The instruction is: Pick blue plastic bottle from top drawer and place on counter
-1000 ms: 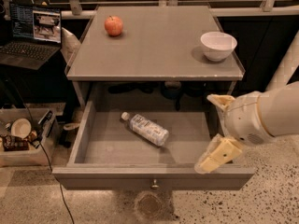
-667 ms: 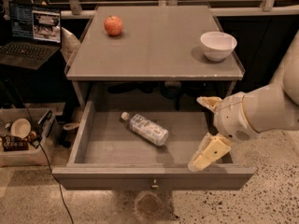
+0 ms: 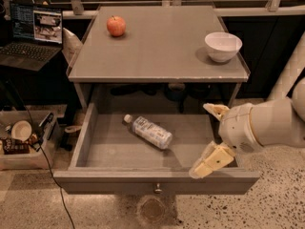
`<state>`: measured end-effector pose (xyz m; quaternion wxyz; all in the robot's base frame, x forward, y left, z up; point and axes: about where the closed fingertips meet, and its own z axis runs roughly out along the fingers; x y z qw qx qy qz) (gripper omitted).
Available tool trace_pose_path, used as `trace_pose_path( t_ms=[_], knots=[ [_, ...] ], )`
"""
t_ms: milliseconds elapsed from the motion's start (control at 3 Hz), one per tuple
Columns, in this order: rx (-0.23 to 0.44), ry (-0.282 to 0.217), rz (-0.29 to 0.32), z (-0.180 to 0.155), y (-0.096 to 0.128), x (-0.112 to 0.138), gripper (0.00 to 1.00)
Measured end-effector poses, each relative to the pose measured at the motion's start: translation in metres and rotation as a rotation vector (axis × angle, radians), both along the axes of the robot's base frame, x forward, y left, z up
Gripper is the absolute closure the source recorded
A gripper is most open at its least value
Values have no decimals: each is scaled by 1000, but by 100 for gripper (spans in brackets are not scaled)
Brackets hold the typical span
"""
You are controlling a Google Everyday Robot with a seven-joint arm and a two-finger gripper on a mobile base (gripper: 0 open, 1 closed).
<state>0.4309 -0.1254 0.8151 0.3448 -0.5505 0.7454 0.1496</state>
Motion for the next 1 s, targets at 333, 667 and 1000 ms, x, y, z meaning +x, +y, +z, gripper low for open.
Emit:
trace_pose_path(
  t_ms=[333,667,1000],
  knots=[
    [56,-17,-54,-26,10,19,0],
    [83,-13,-71,-60,32,56,0],
    [90,0,-75,-78,43,78,0]
  ],
)
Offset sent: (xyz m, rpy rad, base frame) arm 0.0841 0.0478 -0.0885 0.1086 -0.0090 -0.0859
